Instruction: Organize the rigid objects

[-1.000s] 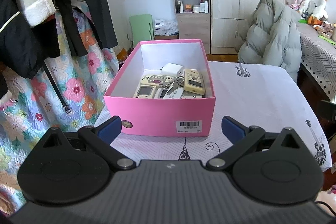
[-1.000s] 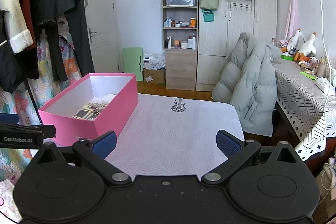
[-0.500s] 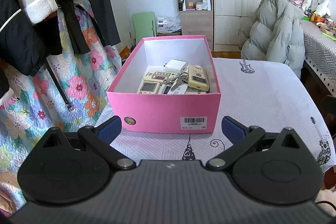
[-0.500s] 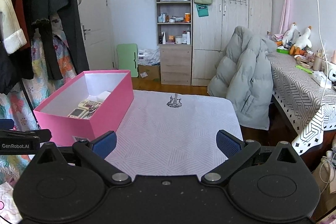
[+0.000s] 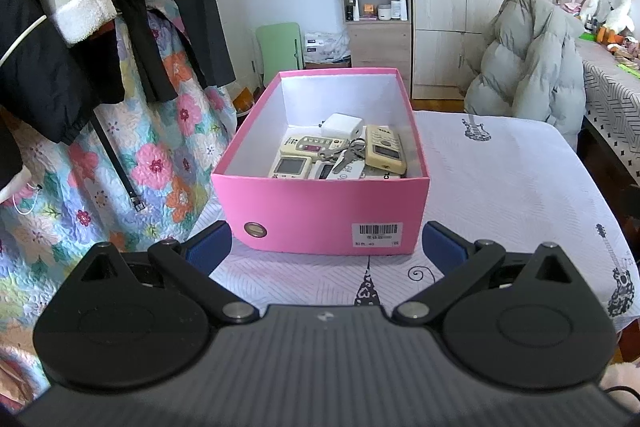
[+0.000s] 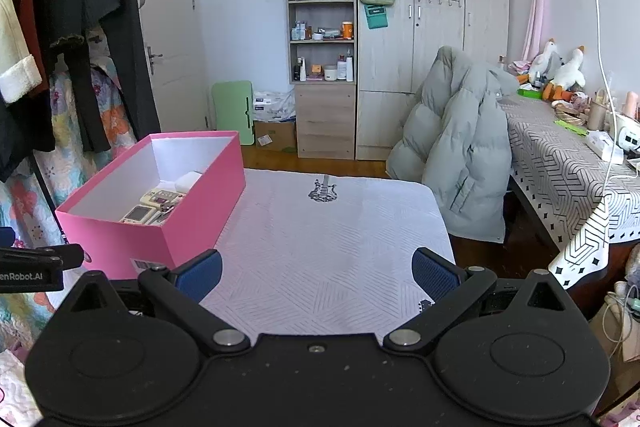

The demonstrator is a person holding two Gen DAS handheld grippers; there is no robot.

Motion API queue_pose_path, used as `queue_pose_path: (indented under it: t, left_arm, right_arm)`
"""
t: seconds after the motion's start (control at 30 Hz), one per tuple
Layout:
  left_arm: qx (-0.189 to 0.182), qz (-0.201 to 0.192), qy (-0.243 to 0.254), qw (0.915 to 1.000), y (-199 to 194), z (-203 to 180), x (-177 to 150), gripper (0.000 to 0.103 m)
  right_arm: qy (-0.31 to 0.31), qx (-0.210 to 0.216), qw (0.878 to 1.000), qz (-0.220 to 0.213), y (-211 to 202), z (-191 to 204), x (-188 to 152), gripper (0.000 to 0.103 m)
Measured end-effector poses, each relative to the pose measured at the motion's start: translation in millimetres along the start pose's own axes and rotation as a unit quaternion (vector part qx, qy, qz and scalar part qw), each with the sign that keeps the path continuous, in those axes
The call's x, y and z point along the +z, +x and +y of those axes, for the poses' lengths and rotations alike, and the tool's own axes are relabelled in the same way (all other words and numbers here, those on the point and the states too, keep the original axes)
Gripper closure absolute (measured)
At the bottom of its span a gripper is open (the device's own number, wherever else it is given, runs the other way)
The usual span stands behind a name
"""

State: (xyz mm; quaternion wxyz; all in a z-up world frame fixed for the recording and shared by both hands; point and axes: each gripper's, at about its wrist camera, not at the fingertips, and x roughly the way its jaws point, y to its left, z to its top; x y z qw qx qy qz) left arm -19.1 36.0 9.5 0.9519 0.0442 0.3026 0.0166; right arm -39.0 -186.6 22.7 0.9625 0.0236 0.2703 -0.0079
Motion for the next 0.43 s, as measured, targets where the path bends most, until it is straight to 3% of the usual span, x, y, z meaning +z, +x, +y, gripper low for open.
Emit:
queue_pose_path:
  t: [0.43]
  left_arm:
    - [-0.001, 0.003, 0.003, 1.0, 1.0, 0.6, -0.2, 0.0]
  right_arm:
    - [-0.001, 0.001, 1.0, 0.004, 0.6, -0.5, -0.7, 0.001]
